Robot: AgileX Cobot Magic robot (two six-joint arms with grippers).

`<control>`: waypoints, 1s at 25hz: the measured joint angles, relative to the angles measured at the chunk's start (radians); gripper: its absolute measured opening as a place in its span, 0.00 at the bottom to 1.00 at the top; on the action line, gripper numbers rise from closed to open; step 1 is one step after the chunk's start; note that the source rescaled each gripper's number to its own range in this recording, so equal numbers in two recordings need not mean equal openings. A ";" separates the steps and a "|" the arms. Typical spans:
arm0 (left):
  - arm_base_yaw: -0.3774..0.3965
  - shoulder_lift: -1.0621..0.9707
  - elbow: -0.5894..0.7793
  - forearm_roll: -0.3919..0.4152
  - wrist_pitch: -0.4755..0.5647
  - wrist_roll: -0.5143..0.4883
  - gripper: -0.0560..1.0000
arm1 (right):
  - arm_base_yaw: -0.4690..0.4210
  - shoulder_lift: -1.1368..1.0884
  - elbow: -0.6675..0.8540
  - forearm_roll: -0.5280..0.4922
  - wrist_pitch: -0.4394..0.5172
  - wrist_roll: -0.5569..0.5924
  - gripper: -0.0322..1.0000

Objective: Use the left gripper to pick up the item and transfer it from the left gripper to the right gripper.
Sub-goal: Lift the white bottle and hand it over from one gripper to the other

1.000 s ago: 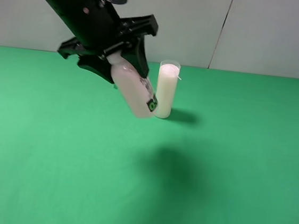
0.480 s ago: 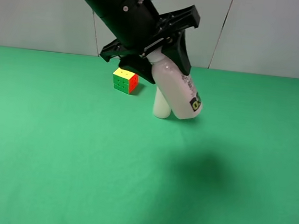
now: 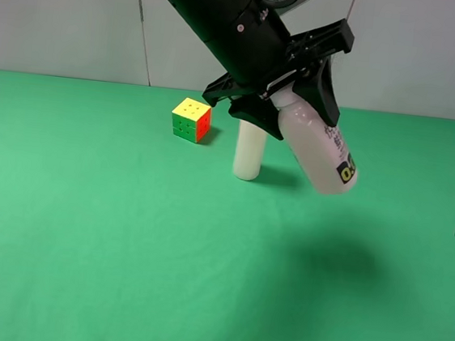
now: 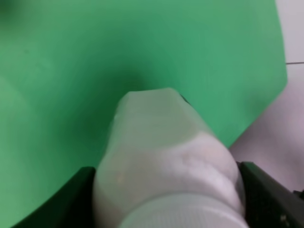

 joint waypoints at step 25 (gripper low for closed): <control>-0.029 0.002 -0.003 -0.068 0.065 0.109 0.05 | 0.317 0.381 -0.105 -0.050 -0.177 -0.167 1.00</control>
